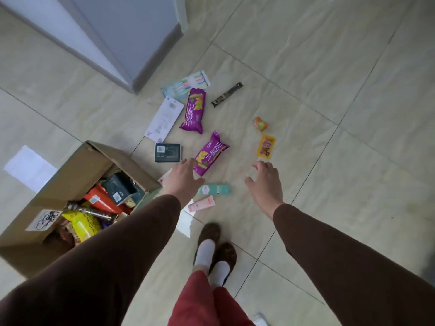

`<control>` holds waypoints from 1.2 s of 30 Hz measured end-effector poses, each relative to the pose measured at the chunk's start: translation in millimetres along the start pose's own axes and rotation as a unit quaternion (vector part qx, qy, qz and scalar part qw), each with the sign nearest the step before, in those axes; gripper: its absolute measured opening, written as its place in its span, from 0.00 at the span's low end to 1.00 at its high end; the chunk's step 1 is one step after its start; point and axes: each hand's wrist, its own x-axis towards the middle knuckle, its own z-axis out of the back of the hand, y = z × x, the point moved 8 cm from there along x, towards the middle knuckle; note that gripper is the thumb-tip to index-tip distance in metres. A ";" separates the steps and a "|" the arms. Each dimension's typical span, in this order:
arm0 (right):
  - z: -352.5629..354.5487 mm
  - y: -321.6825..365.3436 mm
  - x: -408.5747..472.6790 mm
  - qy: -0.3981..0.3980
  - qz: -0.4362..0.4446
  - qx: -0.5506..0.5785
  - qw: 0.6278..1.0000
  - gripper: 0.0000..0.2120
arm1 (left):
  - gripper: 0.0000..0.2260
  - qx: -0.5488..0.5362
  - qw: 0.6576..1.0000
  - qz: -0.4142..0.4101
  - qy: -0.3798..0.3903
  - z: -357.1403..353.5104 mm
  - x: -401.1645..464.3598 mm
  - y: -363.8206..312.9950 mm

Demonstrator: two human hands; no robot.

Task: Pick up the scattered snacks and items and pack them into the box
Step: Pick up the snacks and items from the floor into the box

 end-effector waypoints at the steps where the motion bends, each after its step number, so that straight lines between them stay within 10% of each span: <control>1: 8.3 -5.8 11.6 0.000 -0.004 -0.001 1.000 0.21 | 0.21 -0.001 1.000 -0.006 0.002 -2.5 11.9 -12.8; 19: 41.0 -140.7 236.4 0.054 -0.006 -0.012 0.998 0.21 | 0.21 0.053 0.999 -0.005 -0.001 -93.8 231.4 -172.8; 36: -103.0 -220.2 382.6 0.084 0.031 -0.092 0.992 0.32 | 0.22 0.132 0.988 -0.068 0.051 -250.9 426.9 -199.8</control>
